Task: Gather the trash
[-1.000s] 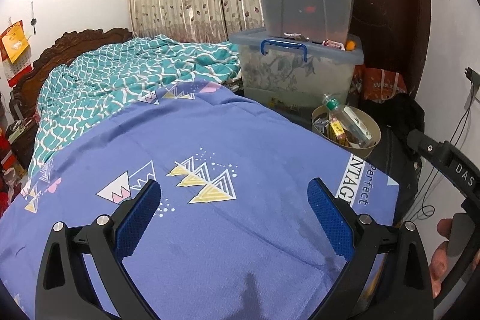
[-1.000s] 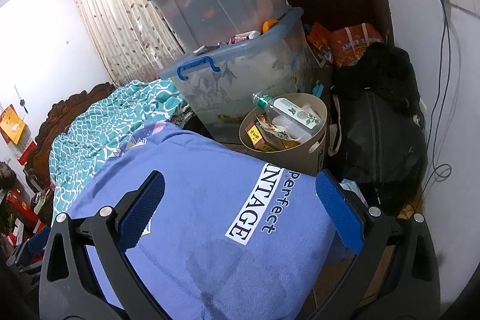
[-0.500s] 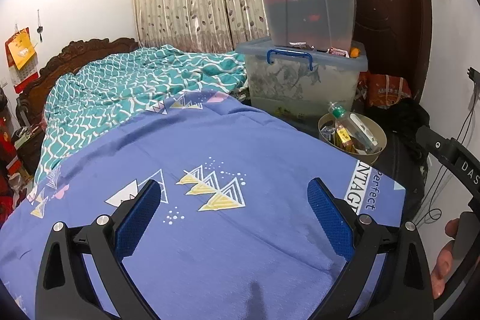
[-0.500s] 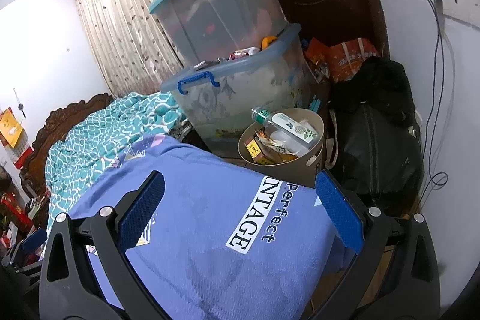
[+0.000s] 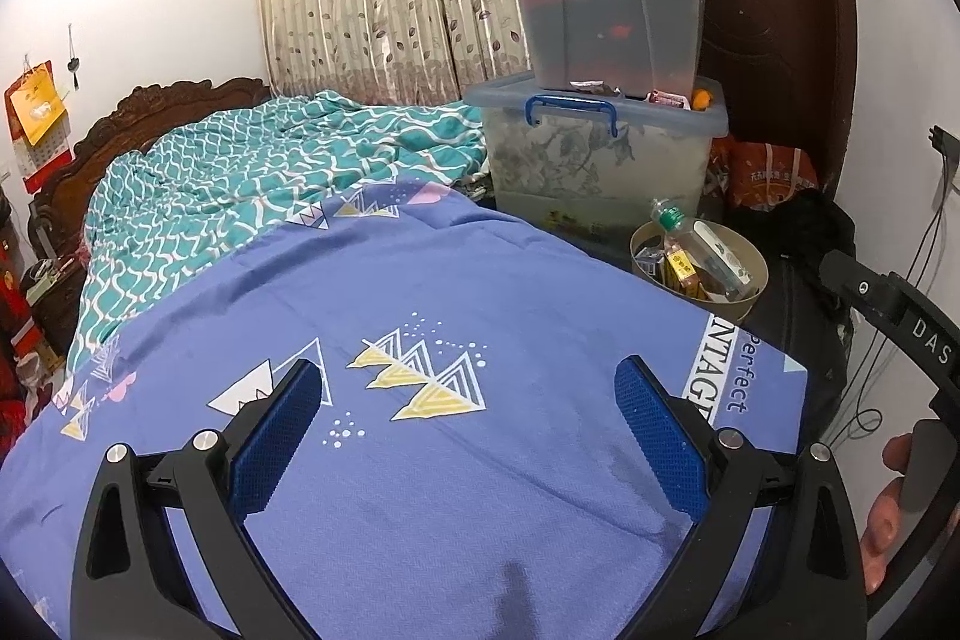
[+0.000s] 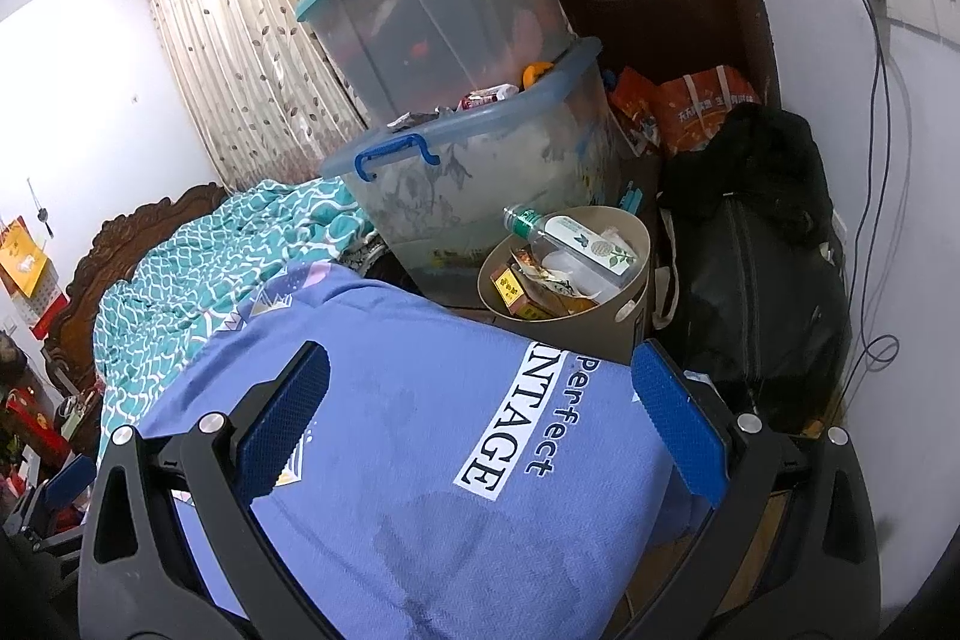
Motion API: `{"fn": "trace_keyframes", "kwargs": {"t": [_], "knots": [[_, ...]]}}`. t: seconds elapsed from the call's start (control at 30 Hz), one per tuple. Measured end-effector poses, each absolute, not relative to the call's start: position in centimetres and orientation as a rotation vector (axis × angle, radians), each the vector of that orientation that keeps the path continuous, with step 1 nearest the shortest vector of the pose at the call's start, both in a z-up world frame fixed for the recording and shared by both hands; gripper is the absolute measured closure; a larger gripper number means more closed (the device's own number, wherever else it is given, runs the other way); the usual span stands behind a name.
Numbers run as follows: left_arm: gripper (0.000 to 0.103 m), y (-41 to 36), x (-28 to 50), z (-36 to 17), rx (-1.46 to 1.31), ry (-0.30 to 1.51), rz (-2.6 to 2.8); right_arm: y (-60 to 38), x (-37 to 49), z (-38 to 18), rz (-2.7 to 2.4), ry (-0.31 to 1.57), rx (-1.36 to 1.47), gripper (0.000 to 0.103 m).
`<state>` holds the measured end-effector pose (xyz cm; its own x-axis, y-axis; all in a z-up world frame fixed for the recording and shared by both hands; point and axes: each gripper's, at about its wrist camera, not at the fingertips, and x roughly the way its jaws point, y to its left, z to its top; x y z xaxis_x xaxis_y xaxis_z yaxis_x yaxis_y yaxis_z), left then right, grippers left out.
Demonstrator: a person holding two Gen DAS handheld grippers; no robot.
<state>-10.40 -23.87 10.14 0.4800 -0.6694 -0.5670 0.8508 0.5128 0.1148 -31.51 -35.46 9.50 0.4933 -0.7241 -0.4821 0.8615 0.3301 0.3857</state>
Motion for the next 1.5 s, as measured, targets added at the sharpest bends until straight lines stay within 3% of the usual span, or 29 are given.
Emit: {"fn": "trace_keyframes", "kwargs": {"t": [1.5], "knots": [[0.009,-23.77,-10.0,9.31,0.445,0.505,-0.914,-34.7,-31.04,8.81,-1.041,0.252,0.661,0.003]]}}
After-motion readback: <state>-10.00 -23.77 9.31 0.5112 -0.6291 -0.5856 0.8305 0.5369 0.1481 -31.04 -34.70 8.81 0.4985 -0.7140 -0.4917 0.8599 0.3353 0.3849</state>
